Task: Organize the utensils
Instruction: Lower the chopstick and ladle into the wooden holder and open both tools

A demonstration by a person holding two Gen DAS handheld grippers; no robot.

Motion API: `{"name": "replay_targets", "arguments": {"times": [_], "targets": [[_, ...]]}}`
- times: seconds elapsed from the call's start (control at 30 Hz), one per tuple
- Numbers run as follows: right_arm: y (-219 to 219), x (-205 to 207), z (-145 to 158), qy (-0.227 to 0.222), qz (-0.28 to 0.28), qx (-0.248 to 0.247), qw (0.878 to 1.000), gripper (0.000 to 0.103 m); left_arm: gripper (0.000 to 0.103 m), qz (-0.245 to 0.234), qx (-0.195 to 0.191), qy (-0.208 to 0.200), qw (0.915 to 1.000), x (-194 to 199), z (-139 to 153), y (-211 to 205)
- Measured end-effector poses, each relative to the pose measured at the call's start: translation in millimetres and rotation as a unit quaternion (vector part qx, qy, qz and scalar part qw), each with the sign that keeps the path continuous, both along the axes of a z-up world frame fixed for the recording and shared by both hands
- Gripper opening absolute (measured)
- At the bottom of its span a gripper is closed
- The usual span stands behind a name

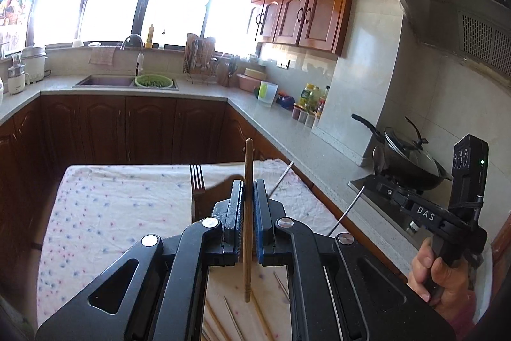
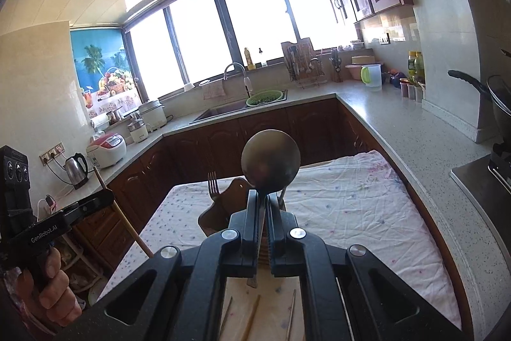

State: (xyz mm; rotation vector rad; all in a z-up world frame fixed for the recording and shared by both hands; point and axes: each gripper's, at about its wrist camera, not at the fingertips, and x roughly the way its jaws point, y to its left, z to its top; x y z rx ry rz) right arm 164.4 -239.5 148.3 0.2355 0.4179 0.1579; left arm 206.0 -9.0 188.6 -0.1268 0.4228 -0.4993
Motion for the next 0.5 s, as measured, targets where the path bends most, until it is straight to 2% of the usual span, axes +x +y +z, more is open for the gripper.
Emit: {"name": "replay_targets", "arguments": {"times": [0.17,0.27,0.37,0.5], "targets": [[8,31,13,-0.013,0.0,-0.003,1.0,0.004,0.005,0.023,-0.006,-0.038,0.999,31,30,3],[12,53,14,-0.012,-0.002,-0.003,1.0,0.004,0.005,0.037,-0.005,-0.054,0.9978,53,37,3],[15,74,6,-0.006,-0.007,-0.004,1.0,0.004,0.005,0.052,-0.008,-0.054,0.9972,78,30,2],[18,96,-17,0.011,-0.019,-0.007,1.0,0.004,0.005,0.064,-0.019,-0.025,0.9974,108,-1,2]]}}
